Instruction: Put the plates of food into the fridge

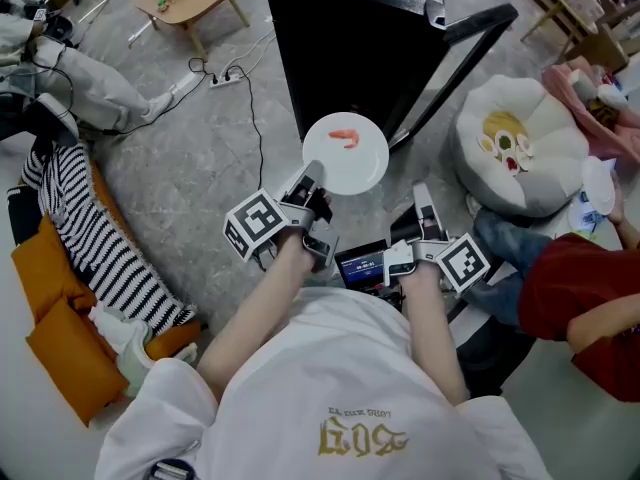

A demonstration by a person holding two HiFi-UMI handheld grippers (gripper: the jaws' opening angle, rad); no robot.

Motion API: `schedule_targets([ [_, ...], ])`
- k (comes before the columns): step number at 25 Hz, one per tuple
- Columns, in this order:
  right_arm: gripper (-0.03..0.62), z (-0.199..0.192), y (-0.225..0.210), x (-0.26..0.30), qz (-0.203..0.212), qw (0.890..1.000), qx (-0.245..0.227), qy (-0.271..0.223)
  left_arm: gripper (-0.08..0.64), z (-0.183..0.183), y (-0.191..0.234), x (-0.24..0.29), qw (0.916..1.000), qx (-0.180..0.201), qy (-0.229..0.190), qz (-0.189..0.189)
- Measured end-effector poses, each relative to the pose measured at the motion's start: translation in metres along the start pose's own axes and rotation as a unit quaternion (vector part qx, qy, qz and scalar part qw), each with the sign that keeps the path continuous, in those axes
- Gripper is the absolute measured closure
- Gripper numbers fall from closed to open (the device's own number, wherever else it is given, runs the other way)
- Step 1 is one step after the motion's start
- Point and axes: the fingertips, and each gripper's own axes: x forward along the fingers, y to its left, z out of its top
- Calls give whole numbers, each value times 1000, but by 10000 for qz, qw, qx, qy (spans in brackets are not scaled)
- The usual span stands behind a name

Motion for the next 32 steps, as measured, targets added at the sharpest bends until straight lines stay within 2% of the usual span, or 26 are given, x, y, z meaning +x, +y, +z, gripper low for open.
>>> schedule_targets([
  [13, 582, 12, -15, 4, 64, 9995, 64, 295, 541, -18, 7, 6, 9995, -127, -237, 152],
  [22, 583, 13, -21, 20, 8, 9992, 81, 382, 541, -14, 7, 19, 9995, -123, -226, 178],
  [32, 582, 21, -23, 58, -35, 9992, 100, 379, 541, 5, 11, 56, 9995, -160, -132, 221],
])
